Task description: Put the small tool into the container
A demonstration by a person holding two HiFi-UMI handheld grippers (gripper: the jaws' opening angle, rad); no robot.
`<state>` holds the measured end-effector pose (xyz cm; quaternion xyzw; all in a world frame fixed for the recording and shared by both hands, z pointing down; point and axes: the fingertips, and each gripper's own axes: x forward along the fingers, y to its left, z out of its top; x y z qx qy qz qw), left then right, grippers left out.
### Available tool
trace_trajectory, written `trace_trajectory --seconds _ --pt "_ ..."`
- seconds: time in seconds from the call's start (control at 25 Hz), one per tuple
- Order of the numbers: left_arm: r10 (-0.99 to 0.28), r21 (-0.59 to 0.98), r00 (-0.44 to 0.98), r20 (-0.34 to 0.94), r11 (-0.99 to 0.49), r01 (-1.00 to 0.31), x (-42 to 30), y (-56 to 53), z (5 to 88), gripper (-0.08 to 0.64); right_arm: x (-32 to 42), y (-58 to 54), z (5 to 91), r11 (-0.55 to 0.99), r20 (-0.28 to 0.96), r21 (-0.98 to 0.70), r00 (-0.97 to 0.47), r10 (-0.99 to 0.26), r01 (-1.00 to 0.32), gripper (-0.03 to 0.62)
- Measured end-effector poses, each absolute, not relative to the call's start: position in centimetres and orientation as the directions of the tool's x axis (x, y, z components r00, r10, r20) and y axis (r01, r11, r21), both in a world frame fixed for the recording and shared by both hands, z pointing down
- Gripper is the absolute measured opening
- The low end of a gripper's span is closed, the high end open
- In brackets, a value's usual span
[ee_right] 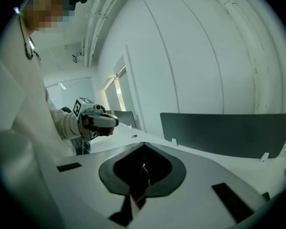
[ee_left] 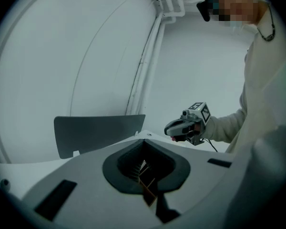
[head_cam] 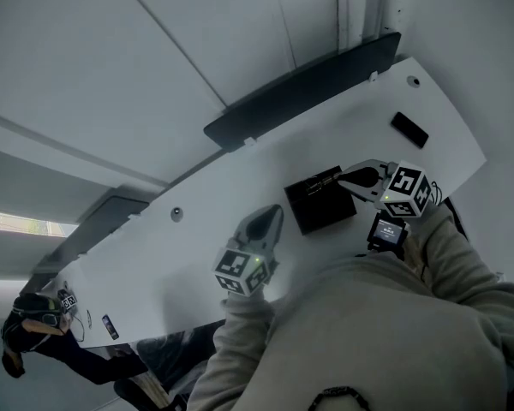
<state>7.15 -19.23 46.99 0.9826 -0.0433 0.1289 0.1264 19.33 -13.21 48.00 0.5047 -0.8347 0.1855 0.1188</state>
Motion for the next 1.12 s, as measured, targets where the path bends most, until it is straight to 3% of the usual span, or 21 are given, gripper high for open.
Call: trace_trajectory --seconds 0.2,0.56,0.68,0.84,1.12 --pt "-0.041 0.173 0.970 0.241 -0.981 -0.084 8.0 -18.8 44.6 0.000 18.6 -13.0 46.5 0.426 0.357 -0.151 -0.451 -0.818 -0.892 0.020" --pt "-0.036 0.151 0.982 0.187 -0.986 -0.065 8.9 -17.9 42.2 0.000 16.8 -13.0 38.9 0.439 0.197 -0.174 -0.468 -0.861 -0.881 0.020" --pt "-0.055 0.150 0.982 0.181 -0.985 -0.083 8.8 -18.3 42.3 0.000 16.6 -13.6 39.4 0.438 0.217 -0.146 -0.460 -0.861 -0.887 0.020" --pt "-0.063 0.128 0.981 0.186 -0.988 -0.088 8.5 -18.3 42.3 0.000 17.1 -13.3 40.2 0.413 0.161 -0.278 -0.466 -0.870 -0.867 0.020" --pt "-0.069 0.164 0.980 0.188 -0.981 -0.101 8.3 -18.2 43.1 0.000 17.2 -13.5 40.8 0.412 0.210 -0.250 -0.465 -0.860 -0.876 0.020"
